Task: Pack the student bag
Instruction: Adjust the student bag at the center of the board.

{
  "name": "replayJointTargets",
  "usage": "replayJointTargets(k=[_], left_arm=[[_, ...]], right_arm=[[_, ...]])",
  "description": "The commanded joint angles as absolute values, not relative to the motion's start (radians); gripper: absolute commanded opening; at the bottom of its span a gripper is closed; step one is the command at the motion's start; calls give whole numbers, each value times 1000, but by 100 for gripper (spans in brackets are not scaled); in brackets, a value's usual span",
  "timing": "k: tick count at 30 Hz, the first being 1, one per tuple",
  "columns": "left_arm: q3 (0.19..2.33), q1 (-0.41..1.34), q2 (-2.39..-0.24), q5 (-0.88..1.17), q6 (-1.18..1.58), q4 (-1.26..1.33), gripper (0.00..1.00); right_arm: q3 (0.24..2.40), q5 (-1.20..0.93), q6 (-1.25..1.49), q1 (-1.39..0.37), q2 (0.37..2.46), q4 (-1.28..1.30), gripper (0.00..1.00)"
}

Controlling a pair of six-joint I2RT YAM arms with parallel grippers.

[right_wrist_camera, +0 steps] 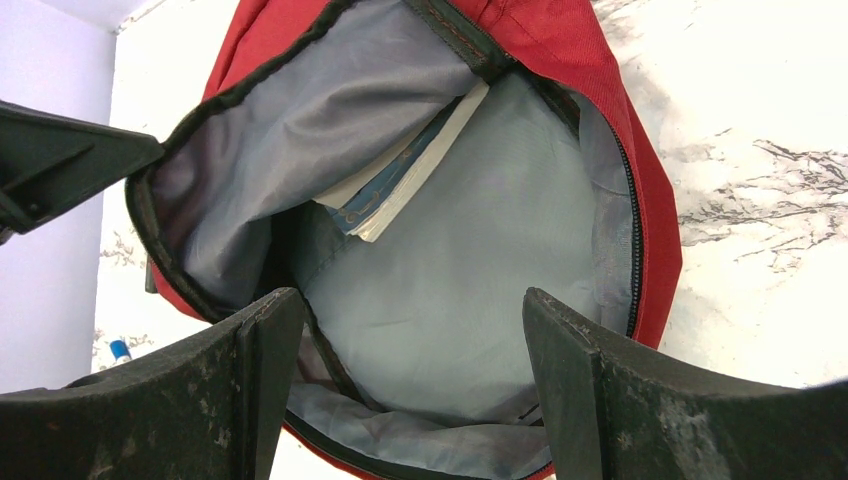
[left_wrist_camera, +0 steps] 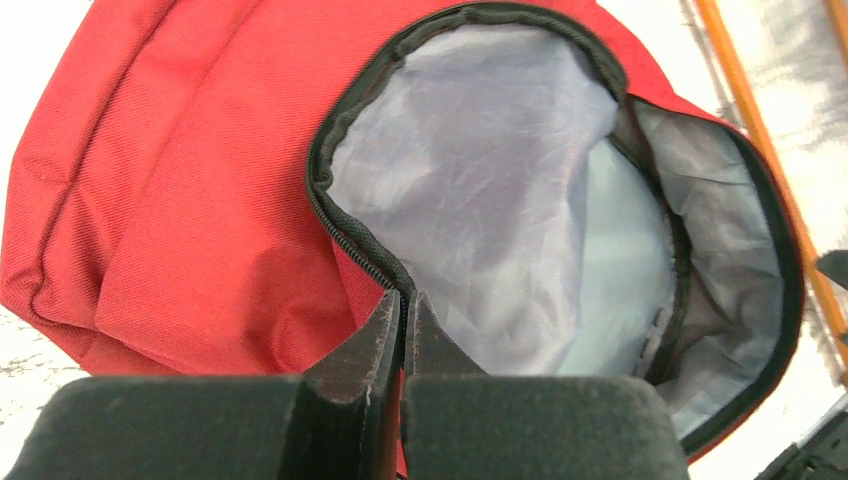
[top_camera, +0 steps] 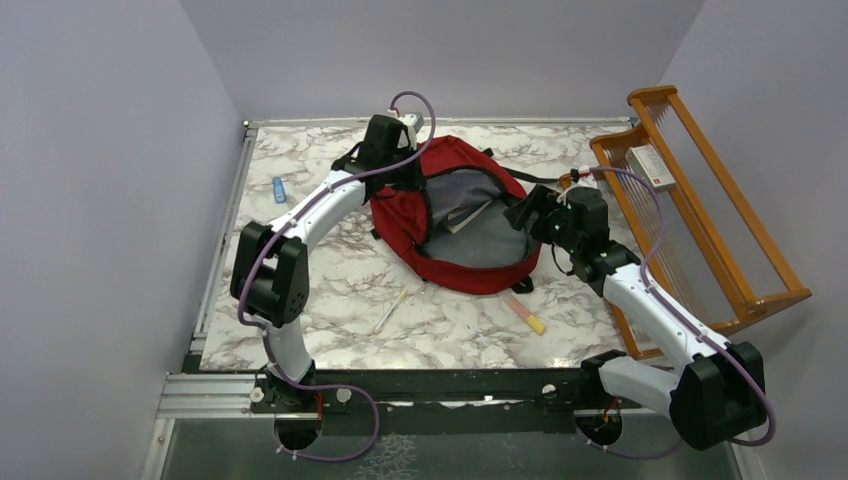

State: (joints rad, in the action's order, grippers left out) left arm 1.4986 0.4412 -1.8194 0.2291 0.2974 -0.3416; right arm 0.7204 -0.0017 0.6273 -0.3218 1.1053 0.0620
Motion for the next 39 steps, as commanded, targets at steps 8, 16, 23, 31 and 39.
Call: replayJointTargets(k=[8,16,23,31,39], left_arm=[[1433,531,-1627,367,259,-266,0],[1308,686,-1545,390,179,-253,0],[1182,743,-1491,410,173,-216,5],[1175,741,-1445,340,165,-164,50],[1207,648,-1495,255,166,-120,73]], right_arm=[[721,52,653,-328,1064,73,84],[711,218,708,-328,964,121,84],[674,361,756,-328,807,140,84],[713,278,674,-328,833,164,84],[776,230,657,-328,940,268,85]])
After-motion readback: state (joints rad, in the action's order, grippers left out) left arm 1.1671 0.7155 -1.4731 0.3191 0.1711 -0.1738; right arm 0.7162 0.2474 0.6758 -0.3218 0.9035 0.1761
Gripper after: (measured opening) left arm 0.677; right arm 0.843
